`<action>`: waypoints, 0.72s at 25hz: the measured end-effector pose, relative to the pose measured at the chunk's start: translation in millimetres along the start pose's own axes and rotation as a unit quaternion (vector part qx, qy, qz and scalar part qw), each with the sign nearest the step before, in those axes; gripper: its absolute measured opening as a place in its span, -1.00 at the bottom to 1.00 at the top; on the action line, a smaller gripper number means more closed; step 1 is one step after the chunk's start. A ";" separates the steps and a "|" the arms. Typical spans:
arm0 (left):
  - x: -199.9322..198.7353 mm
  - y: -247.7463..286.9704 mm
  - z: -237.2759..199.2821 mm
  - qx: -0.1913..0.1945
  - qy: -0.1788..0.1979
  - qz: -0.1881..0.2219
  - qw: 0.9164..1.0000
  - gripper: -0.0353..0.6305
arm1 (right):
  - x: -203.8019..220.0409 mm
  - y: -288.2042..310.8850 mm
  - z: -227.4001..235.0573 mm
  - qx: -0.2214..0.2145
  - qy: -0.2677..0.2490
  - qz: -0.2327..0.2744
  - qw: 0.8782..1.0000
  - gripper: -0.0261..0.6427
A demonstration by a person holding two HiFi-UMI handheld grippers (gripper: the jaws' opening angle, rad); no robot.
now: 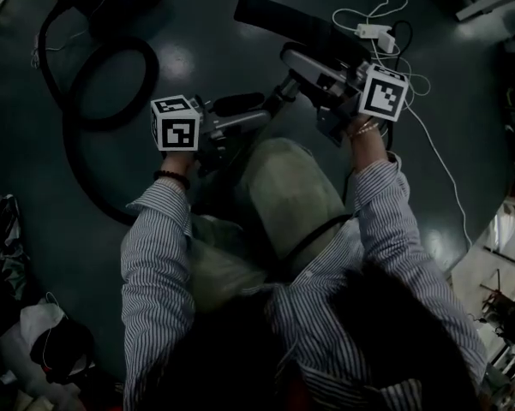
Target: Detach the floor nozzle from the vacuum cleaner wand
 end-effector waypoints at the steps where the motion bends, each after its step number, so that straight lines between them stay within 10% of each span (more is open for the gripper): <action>1: -0.8 0.8 0.7 0.019 -0.003 -0.014 1.000 -0.19 | 0.2 -0.3 -0.5 -0.005 0.001 -0.002 1.000 -0.47; 10: 2.5 30.9 -1.2 0.121 0.003 -0.148 0.981 0.09 | -1.0 10.5 -13.0 -0.056 0.003 -0.028 0.998 -0.44; 18: -8.2 38.5 13.8 0.251 -0.057 -0.173 0.951 -0.13 | -3.1 18.0 -26.2 -0.078 -0.002 -0.042 0.996 -0.44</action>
Point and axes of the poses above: the fingertips, and each gripper's own axes: y forward along the fingers, z to its right, x out of its underside, the point moved 6 cm from there along -y, backward along the fingers, and after that the axes turned 4 degrees about -y, right-handed, at the moved point
